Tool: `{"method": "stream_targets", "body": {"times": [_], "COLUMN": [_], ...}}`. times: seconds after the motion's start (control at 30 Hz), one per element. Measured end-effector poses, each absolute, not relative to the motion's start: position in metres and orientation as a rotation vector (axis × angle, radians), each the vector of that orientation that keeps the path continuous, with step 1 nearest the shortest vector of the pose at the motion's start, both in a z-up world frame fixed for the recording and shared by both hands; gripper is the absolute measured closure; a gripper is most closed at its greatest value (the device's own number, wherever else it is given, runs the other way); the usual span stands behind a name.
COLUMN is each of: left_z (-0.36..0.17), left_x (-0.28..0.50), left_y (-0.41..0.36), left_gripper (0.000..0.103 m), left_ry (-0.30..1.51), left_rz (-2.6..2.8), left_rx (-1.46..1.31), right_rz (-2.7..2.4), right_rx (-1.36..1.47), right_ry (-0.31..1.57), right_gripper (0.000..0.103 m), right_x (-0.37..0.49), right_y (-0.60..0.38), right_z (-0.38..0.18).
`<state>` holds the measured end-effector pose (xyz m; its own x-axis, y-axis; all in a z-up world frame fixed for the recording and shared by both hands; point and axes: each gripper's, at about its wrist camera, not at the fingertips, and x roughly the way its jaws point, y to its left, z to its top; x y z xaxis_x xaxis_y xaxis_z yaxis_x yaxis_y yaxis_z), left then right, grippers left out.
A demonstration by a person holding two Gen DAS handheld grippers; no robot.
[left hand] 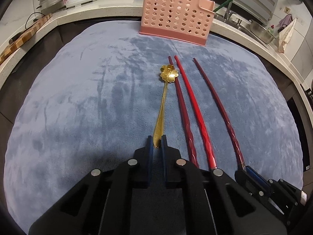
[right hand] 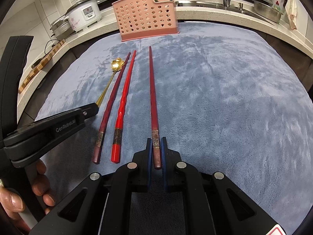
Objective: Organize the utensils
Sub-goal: 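Grasp a dark-red chopstick with the right tool while the left tool grasps the gold spoon, then carry the spoon and chopstick to the pink caddy and release them inside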
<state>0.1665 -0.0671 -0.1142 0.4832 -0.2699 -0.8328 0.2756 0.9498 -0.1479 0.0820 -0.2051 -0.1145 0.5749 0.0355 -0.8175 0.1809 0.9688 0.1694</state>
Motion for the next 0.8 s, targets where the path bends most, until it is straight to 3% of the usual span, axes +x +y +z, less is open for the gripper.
{"method": "stream_targets", "body": {"times": [0.03,0.37,0.8], "left_z": [-0.113,-0.081,-0.001], "left_x": [0.165,0.143,0.123], "left_y": [-0.066,-0.043,-0.015], "left_gripper": [0.100,0.102,0.103], "left_ry": [1.014,0.957,0.812], "left_rz": [-0.335,-0.358,-0.373], "left_rx": [0.003,-0.037,-0.073], "right_rz": [-0.085,-0.080,-0.081], "right_rx": [0.248,0.245,0.278], "right_ry": [0.956,0.903,0.726], "right_gripper": [0.095,0.095,0.096], "right_x": [0.081,0.062,0.048], "right_y": [-0.205,-0.208,-0.220], "right_z": [-0.114,-0.087,-0.006]}}
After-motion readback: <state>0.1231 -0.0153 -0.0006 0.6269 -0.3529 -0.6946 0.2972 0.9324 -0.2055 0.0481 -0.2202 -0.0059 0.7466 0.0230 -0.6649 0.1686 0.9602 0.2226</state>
